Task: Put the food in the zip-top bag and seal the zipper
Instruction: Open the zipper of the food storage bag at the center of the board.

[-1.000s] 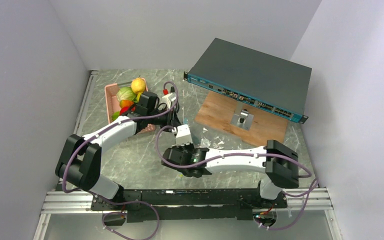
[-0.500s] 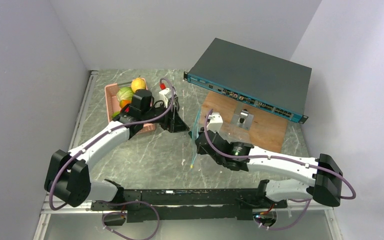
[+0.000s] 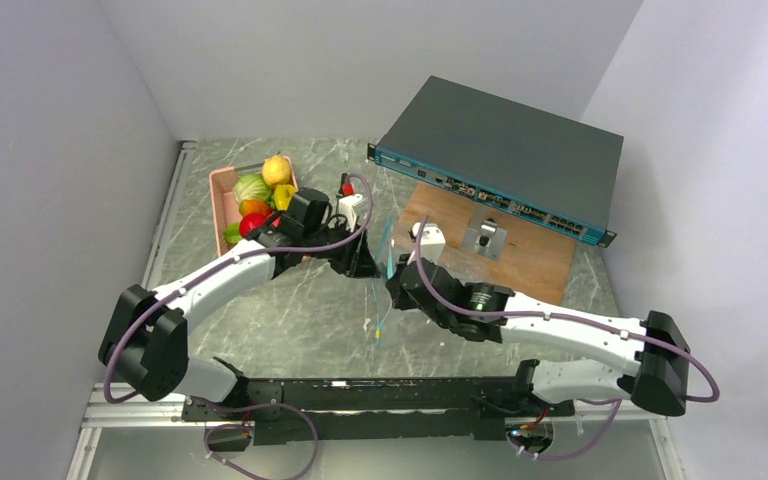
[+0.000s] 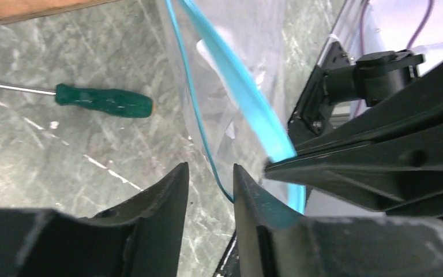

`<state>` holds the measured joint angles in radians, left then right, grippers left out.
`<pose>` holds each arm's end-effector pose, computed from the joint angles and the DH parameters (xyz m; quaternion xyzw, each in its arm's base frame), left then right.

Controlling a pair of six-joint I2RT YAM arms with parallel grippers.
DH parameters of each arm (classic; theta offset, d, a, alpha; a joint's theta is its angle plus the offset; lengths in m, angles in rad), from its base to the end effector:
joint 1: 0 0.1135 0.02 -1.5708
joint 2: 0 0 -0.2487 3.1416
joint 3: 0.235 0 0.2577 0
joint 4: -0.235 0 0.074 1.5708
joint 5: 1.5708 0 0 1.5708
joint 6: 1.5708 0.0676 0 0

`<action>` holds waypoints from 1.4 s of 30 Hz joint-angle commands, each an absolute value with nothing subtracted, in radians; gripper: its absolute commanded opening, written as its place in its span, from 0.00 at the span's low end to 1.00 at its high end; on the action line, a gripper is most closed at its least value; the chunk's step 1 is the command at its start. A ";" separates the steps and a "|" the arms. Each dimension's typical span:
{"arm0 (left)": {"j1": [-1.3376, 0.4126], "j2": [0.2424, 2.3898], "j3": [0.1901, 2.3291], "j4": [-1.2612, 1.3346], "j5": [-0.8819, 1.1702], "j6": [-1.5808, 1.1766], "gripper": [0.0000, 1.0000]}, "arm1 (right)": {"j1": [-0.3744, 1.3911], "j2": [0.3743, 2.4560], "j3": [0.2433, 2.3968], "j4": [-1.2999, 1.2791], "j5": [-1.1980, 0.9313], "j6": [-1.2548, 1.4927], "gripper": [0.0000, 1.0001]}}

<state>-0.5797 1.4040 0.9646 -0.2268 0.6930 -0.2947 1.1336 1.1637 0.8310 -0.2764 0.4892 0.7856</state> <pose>0.2525 -0.2170 0.2286 0.2671 0.8163 -0.4508 0.2431 0.1506 0.2471 0.2403 -0.0386 0.8666 0.2443 0.4334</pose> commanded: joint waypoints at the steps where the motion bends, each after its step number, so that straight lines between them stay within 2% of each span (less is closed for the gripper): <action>1: -0.582 1.400 1.024 -0.292 0.602 -0.245 0.32 | 1.133 1.062 0.893 -0.332 0.528 0.763 0.00; 3: -0.580 1.401 1.034 -0.322 0.567 -0.237 0.25 | 1.130 1.019 0.912 -0.389 0.551 0.753 0.00; 6: -0.579 1.392 1.041 -0.341 0.527 -0.229 0.20 | 1.105 0.937 0.932 -0.459 0.548 0.727 0.00; 12: -0.573 1.385 1.045 -0.345 0.533 -0.213 0.19 | 1.025 0.856 0.952 -0.536 0.423 0.682 0.00; 17: -0.574 1.384 1.031 -0.297 0.638 -0.209 0.21 | 1.022 0.901 0.893 -0.442 0.338 0.711 0.00; 19: -0.573 1.381 1.023 -0.286 0.668 -0.201 0.28 | 1.023 0.926 0.886 -0.421 0.322 0.711 0.00; 21: -0.573 1.363 1.011 -0.274 0.674 -0.192 0.52 | 1.023 0.944 0.887 -0.419 0.323 0.705 0.00; 22: -0.574 1.348 1.004 -0.268 0.670 -0.187 0.60 | 1.023 0.950 0.891 -0.426 0.329 0.701 0.00; 27: -0.573 1.220 0.948 -0.232 0.571 -0.148 0.80 | 1.024 0.942 0.892 -0.463 0.361 0.700 0.00; 30: -0.571 1.097 0.878 -0.164 0.504 -0.150 0.87 | 1.023 0.939 0.891 -0.479 0.379 0.692 0.00; 31: -0.571 1.052 0.847 -0.130 0.483 -0.155 0.98 | 1.022 0.937 0.889 -0.478 0.379 0.687 0.00; 36: -0.571 0.859 0.728 -0.043 0.267 -0.208 1.00 | 1.019 0.936 0.873 -0.451 0.365 0.647 0.00; 40: -0.569 0.711 0.665 -0.048 -0.051 -0.287 1.00 | 1.005 0.936 0.861 -0.413 0.326 0.612 0.00; 42: -0.560 0.654 0.644 -0.069 -0.288 -0.342 1.00 | 0.999 0.935 0.852 -0.393 0.313 0.594 0.00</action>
<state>-0.5739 0.7525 0.6750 -0.1051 0.1631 -0.2329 1.0126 0.9512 0.8665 -0.4614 0.3466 0.6518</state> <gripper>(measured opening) 0.996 0.010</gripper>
